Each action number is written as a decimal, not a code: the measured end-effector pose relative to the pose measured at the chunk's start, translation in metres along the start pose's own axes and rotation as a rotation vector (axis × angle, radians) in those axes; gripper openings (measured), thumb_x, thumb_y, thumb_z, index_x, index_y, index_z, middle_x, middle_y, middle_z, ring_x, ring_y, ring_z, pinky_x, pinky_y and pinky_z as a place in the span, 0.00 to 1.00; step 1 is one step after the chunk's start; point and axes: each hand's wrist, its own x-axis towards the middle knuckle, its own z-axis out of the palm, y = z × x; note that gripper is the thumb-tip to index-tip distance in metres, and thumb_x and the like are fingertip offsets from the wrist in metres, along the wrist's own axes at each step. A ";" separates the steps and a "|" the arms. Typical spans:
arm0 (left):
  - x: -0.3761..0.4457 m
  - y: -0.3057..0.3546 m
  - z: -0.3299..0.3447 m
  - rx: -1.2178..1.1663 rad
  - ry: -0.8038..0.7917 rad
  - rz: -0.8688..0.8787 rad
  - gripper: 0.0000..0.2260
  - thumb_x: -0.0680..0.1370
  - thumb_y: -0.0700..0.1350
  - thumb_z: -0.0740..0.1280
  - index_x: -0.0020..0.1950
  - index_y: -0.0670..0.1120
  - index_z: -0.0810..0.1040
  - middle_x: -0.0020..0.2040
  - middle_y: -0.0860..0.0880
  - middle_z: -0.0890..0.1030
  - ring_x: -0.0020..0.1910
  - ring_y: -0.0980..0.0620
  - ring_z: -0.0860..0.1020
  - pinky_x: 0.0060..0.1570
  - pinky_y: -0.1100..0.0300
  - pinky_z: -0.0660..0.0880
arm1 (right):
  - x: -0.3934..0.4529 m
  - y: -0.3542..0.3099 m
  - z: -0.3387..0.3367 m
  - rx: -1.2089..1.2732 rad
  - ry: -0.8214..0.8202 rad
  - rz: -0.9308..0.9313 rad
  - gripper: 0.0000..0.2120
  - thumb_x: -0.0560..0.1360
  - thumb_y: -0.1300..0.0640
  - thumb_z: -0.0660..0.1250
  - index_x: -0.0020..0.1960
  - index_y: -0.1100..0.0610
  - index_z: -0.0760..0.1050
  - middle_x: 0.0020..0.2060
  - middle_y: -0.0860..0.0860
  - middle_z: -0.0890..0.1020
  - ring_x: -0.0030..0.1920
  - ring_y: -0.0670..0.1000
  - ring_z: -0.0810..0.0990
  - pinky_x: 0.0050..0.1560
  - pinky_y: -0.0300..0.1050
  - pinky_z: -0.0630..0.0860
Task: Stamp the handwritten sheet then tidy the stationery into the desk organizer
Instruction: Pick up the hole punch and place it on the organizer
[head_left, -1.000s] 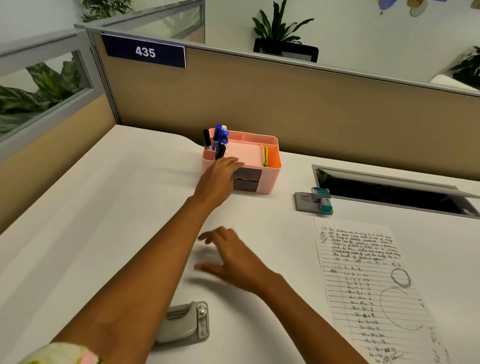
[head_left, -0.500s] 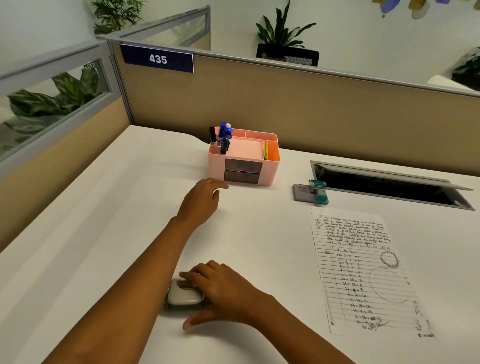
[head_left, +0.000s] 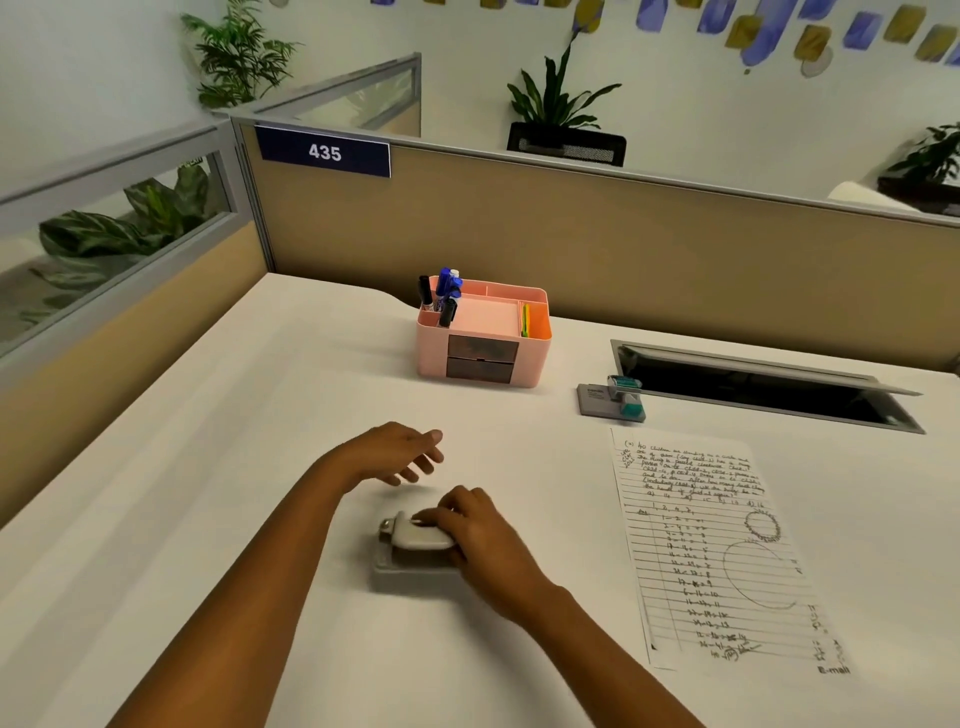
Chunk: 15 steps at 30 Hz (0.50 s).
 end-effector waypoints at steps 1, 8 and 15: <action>-0.002 0.000 -0.001 -0.040 -0.033 -0.017 0.20 0.80 0.57 0.53 0.59 0.46 0.77 0.58 0.45 0.79 0.55 0.46 0.77 0.55 0.56 0.73 | 0.004 0.005 -0.006 0.003 0.024 0.028 0.18 0.76 0.63 0.60 0.65 0.55 0.72 0.58 0.56 0.75 0.57 0.56 0.71 0.52 0.45 0.71; 0.000 0.006 0.000 -0.550 -0.028 -0.062 0.23 0.77 0.59 0.58 0.62 0.43 0.74 0.58 0.41 0.77 0.53 0.44 0.79 0.48 0.53 0.80 | 0.037 0.024 -0.041 0.027 0.199 0.182 0.18 0.77 0.63 0.60 0.66 0.54 0.71 0.59 0.54 0.73 0.60 0.53 0.70 0.52 0.43 0.72; 0.019 0.026 0.000 -0.724 0.065 0.014 0.14 0.78 0.46 0.63 0.61 0.43 0.73 0.60 0.39 0.76 0.54 0.42 0.78 0.51 0.50 0.78 | 0.064 0.030 -0.058 0.055 0.195 0.224 0.18 0.79 0.57 0.60 0.69 0.54 0.68 0.66 0.54 0.71 0.64 0.52 0.70 0.62 0.39 0.70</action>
